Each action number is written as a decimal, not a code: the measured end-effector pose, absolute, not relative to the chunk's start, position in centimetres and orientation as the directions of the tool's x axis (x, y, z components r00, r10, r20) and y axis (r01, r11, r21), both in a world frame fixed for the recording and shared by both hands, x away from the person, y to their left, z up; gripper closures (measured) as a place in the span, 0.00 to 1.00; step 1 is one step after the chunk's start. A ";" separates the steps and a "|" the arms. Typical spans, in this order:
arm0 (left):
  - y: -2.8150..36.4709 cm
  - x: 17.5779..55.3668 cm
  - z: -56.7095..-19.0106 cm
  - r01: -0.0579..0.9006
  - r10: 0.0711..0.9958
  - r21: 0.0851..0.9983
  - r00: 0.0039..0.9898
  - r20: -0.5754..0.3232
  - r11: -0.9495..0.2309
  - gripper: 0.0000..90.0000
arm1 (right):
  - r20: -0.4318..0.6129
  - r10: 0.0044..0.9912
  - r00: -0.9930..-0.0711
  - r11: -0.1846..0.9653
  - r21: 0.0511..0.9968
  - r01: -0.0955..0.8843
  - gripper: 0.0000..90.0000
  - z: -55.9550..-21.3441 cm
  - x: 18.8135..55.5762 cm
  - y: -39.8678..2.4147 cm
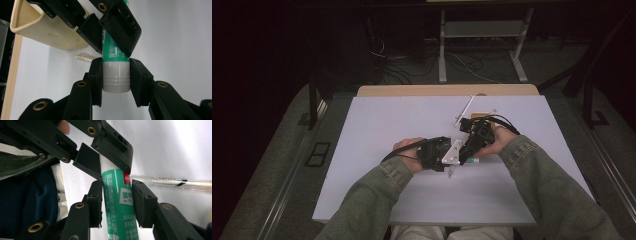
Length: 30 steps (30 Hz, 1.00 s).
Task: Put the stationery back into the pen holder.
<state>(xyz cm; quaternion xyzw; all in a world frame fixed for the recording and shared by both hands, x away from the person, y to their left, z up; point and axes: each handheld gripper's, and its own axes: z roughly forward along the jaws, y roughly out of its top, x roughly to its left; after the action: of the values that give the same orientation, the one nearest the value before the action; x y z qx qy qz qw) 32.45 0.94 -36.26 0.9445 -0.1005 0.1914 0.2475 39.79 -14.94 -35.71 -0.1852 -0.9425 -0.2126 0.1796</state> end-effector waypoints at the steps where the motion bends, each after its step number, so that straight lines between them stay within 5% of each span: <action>1: 1.0 32.5 -36.2 -0.287 -0.099 0.428 0.907 0.410 -0.857 0.71 | 0.422 0.269 -0.866 0.841 0.336 0.424 0.69 -35.7 39.8 -15.0; 17: 1.2 32.8 -36.0 -0.270 -0.083 0.450 0.916 0.393 -0.851 0.70 | 0.444 0.240 -0.863 0.839 0.353 0.415 0.72 -35.6 40.0 -15.2; 30: 4.1 33.6 -36.0 -0.066 0.119 0.579 0.954 0.276 -0.813 0.56 | 0.428 0.264 -0.864 0.792 0.415 0.448 0.72 -34.7 39.4 -16.4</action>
<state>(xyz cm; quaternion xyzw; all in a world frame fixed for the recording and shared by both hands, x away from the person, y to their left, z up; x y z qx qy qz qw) 33.63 4.05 -35.98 0.9400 0.0141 0.1513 0.3055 39.44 -16.43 -34.69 -0.1916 -0.9299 -0.2594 0.1769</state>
